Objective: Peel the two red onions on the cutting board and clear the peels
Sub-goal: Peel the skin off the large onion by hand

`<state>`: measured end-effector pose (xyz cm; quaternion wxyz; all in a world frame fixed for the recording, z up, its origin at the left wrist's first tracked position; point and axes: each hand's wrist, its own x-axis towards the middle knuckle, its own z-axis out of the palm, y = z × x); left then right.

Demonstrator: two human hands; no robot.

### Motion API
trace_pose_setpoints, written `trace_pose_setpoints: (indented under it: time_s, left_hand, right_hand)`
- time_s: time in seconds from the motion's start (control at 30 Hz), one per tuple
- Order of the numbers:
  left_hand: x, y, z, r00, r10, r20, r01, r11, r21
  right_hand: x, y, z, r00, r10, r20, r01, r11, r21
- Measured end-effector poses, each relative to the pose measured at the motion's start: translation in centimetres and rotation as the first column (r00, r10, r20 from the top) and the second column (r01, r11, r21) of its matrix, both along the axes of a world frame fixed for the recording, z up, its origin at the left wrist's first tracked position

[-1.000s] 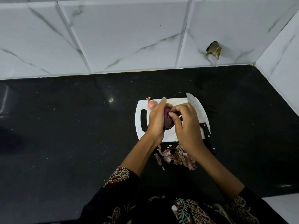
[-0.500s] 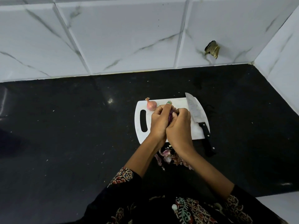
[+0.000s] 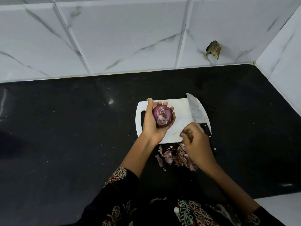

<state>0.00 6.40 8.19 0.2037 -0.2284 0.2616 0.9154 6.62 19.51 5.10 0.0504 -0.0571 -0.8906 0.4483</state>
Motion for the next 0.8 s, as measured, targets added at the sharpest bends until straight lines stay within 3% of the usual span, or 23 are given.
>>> trace_pose_setpoints:
  time_s: [0.1, 0.17, 0.3, 0.37, 0.43, 0.47, 0.57, 0.8]
  left_hand:
    - [-0.1, -0.1, 0.1, 0.999, 0.013, 0.033, -0.016, 0.996, 0.088]
    - [-0.1, -0.1, 0.2, 0.999, 0.014, 0.046, -0.019, 0.993, 0.120]
    - [-0.3, -0.5, 0.0, 0.998, 0.003, 0.055, -0.010, 0.990, 0.140]
    - [-0.3, -0.6, -0.1, 0.999, -0.007, 0.050, 0.000, 0.991, 0.137]
    - [-0.3, -0.6, -0.1, 0.999, -0.015, 0.046, 0.009, 0.993, 0.122]
    - [-0.2, -0.6, -0.2, 0.999, -0.020, 0.041, 0.015, 0.994, 0.110]
    - [-0.2, -0.6, -0.3, 0.999, -0.028, 0.019, 0.026, 0.997, 0.072]
    - [0.0, -0.4, -0.2, 0.999, -0.048, -0.008, 0.048, 0.999, 0.019]
  right_hand:
    - [0.6, 0.8, -1.2, 0.968, 0.206, 0.146, -0.240, 0.927, 0.286]
    - [1.0, 0.8, -1.3, 0.954, 0.227, 0.195, -0.289, 0.866, 0.408]
    - [1.2, 0.8, -0.1, 0.991, 0.133, 0.012, -0.125, 0.901, 0.416]
    - [1.1, 1.0, 0.8, 0.970, 0.215, 0.117, -0.244, 0.887, 0.393]
    - [0.9, 1.2, 1.4, 0.916, 0.297, 0.270, -0.396, 0.779, 0.486]
    - [0.9, 1.2, 1.6, 0.921, 0.309, 0.237, -0.389, 0.765, 0.513]
    - [0.7, 1.2, 2.5, 0.975, 0.223, -0.020, -0.199, 0.903, 0.382]
    - [-0.4, 0.0, 3.5, 0.992, 0.104, -0.065, -0.106, 0.994, -0.019]
